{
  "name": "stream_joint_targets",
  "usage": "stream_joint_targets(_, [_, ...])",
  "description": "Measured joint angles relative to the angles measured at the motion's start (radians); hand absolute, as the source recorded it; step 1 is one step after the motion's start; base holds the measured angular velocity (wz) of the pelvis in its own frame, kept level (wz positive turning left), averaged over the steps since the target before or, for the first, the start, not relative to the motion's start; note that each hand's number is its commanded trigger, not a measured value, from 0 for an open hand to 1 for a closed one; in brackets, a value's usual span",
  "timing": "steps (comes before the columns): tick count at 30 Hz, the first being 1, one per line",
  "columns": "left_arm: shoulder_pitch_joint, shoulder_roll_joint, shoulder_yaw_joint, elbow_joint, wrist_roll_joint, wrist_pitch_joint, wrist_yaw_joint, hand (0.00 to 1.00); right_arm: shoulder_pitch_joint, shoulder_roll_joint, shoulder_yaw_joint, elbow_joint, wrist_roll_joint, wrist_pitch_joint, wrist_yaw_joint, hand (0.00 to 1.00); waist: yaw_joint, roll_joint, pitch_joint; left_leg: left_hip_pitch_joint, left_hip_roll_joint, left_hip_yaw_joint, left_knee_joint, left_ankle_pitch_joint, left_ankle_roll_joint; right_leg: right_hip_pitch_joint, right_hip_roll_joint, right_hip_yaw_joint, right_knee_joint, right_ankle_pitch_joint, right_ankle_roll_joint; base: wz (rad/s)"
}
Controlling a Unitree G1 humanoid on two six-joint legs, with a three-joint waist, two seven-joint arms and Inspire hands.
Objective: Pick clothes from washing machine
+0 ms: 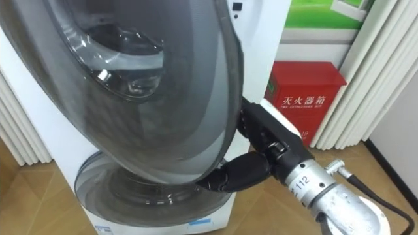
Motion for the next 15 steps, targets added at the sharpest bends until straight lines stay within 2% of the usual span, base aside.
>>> stream_joint_targets(3, [0.0,-0.002,-0.001,0.0,0.0,-0.001,0.002,0.0,0.012,0.003,0.0,0.0,0.005,-0.011,0.014,0.0,0.0,0.003,-0.001,0.001,0.001,0.021,-0.001,0.0,0.0,0.0,-0.001,0.001,0.001,0.004,-0.004,0.0])
stream_joint_targets(6, [0.0,-0.002,-0.011,0.0,0.0,-0.002,0.002,0.0,0.02,0.007,0.0,0.0,0.009,-0.024,0.03,0.0,-0.001,0.008,-0.0014,0.001,0.0,0.021,-0.004,0.0,0.0,-0.001,-0.002,0.001,0.0,0.004,-0.003,0.0])
stream_joint_targets(9, [0.0,-0.001,-0.03,0.001,-0.001,-0.002,0.001,0.0,0.054,0.038,0.0,0.0,0.01,-0.048,0.041,0.0,-0.002,0.014,-0.0035,0.002,0.0,0.021,-0.005,0.0,0.0,0.001,-0.002,0.0,0.0,0.005,-0.003,0.02])
stream_joint_targets(12, [-0.003,-0.002,-0.042,0.001,-0.001,-0.002,-0.008,0.0,0.076,0.074,0.0,0.0,0.011,-0.053,0.055,0.0,-0.004,0.025,-0.0024,0.001,0.0,0.024,-0.004,0.0,0.0,0.001,-0.003,0.0,0.0,0.005,-0.002,0.0])
stream_joint_targets(15, [-0.009,-0.003,-0.058,0.002,-0.001,-0.007,-0.011,0.0,0.076,0.079,0.003,0.0,0.015,-0.055,0.07,0.0,-0.003,0.032,-0.0017,0.0,0.0,0.024,-0.005,0.0,0.0,0.001,-0.004,0.0,-0.001,0.003,0.0,0.02])
